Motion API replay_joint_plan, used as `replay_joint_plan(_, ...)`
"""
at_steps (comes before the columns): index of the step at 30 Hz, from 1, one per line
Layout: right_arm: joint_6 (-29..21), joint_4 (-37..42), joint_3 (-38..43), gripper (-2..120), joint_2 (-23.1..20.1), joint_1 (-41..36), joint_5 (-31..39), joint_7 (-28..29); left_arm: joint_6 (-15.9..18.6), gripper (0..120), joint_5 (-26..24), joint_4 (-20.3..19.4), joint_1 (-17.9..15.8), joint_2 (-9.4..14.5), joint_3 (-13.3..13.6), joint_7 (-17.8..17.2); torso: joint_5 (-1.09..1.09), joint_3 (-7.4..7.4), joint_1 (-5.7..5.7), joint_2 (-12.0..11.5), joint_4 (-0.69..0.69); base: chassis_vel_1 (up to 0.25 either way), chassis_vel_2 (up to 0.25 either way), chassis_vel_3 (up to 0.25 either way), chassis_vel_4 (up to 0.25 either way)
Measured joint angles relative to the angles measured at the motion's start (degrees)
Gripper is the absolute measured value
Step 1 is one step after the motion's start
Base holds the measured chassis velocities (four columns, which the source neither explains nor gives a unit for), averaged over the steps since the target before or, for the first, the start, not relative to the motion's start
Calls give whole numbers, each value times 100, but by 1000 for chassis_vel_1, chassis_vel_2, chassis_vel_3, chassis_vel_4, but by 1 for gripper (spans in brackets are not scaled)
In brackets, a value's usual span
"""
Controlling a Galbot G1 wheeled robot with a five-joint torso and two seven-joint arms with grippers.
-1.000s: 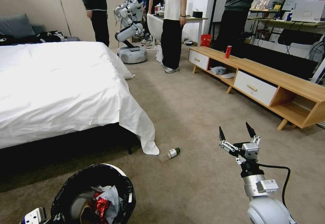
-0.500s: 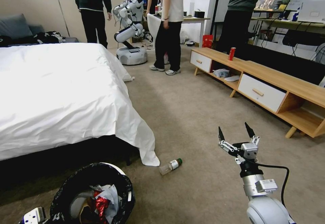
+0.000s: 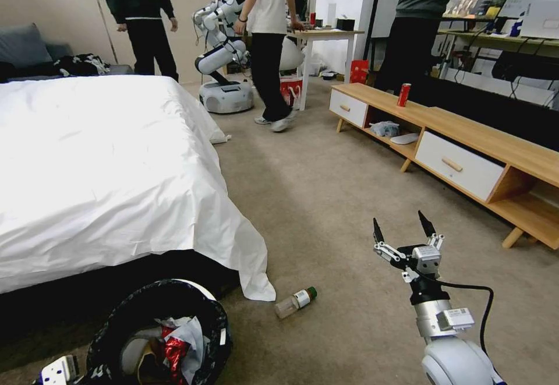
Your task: Pick up the trash bin, then pick up the garbage from the floor and place it into the trash bin.
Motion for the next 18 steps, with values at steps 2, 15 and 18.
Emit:
replay_joint_plan(2,2,-8,-7,100,0,7,1,-4,0,1,-2,2,-2,1,0,0,0,0,0,0,0,0,0,0,0)
replay_joint_plan(15,-20,-45,-15,100,0,28,-52,-29,0,1,-5,22,-7,1,-1,-1,0,0,0,0,0,0,0,0,0)
replay_joint_plan(18,-19,-50,-12,100,-2,25,-59,-29,0,1,-5,22,-6,1,-1,-1,0,0,0,0,0,0,0,0,0)
